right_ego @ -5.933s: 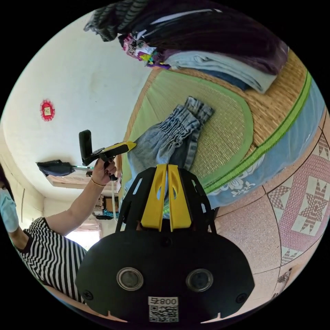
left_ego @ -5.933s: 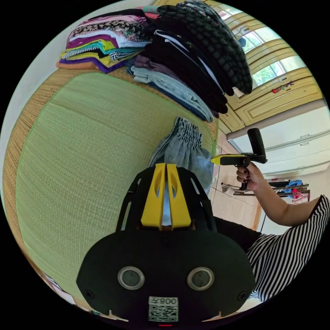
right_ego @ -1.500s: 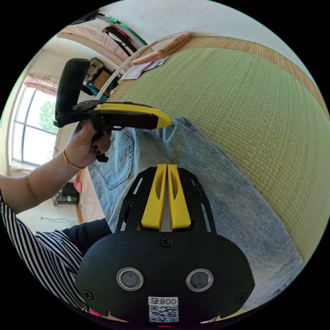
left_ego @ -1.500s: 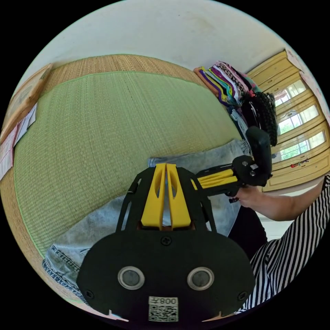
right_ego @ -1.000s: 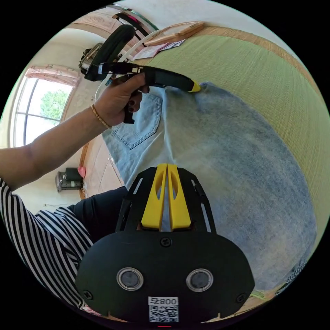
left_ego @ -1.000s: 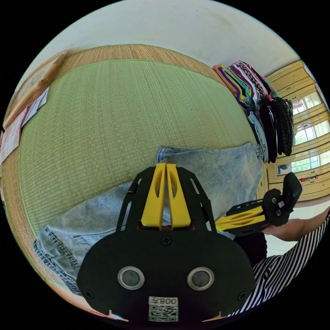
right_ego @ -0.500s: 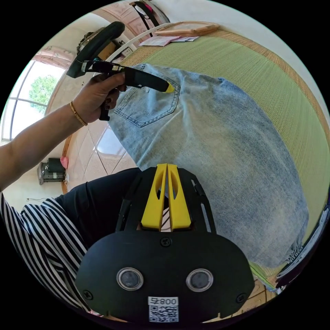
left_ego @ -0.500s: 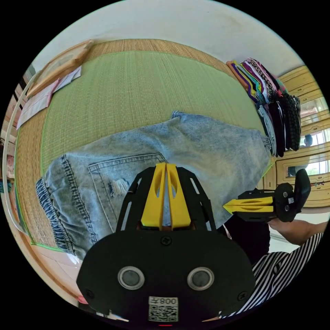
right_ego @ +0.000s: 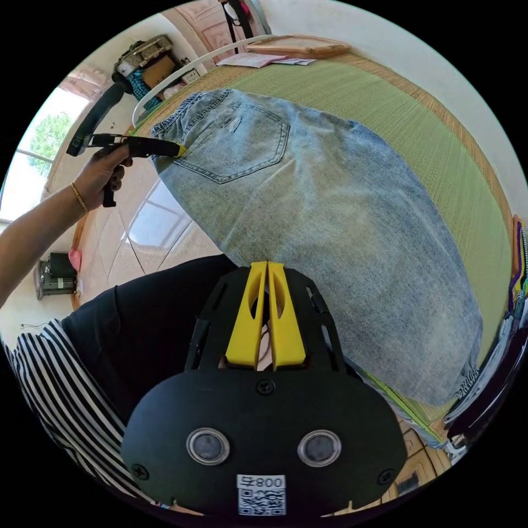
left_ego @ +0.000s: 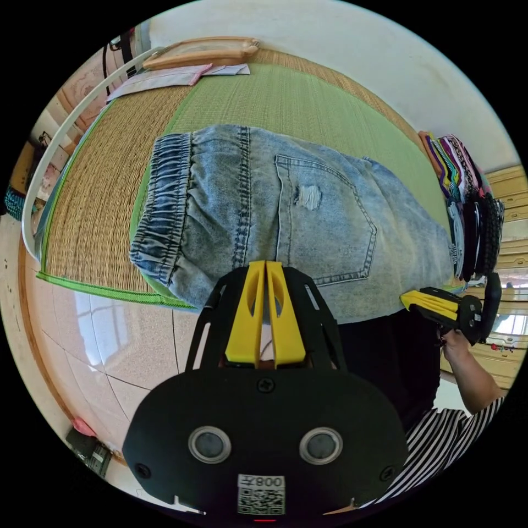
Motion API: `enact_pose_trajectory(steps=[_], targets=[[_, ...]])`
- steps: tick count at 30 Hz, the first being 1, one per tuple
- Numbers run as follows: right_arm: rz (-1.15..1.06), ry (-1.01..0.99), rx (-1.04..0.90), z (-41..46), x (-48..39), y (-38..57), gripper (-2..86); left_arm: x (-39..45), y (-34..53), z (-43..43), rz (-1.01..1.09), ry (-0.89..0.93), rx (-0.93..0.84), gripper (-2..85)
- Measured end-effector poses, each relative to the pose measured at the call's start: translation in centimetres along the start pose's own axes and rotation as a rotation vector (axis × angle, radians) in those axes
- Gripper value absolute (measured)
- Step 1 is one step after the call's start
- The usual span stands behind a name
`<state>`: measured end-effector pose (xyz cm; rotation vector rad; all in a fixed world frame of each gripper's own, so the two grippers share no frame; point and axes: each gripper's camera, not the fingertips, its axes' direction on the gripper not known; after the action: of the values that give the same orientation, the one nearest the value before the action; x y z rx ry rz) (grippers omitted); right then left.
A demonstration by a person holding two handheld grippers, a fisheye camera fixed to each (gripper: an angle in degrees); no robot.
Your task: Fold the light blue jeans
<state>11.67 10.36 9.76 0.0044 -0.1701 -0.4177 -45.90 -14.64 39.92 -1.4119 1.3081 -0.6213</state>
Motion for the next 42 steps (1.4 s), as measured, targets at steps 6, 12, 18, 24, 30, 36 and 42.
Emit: enact_pose_trajectory(steps=[6,12,18,24,30,36,42], targets=[[0.031,0.066,0.046,0.2,1.0,3.1,0.2,2.8,0.2,2.0,-0.026,0.047,0.011,0.2],[0.258,-0.244,0.114,-0.4,7.1,7.7,0.2,6.3,0.6,2.8,-0.047,0.16,0.077,0.2],[0.564,-0.377,0.362,-2.5,15.5,18.0,0.6,15.1,-1.2,3.5,0.167,0.247,0.123,0.3],[0.923,-0.386,0.635,-5.1,25.7,30.5,4.1,29.1,-5.6,7.1,0.462,0.43,0.047,0.8],[1.13,-0.328,0.771,-6.7,33.7,39.2,8.9,45.3,-9.8,11.9,0.738,0.54,-0.082,2.7],[1.22,-0.336,0.732,-5.9,39.9,43.0,10.4,59.6,-12.6,16.7,0.984,0.47,-0.198,6.8],[1.208,-0.362,0.716,-4.9,43.2,45.0,10.4,70.4,-14.6,20.7,1.098,0.427,-0.238,8.9]])
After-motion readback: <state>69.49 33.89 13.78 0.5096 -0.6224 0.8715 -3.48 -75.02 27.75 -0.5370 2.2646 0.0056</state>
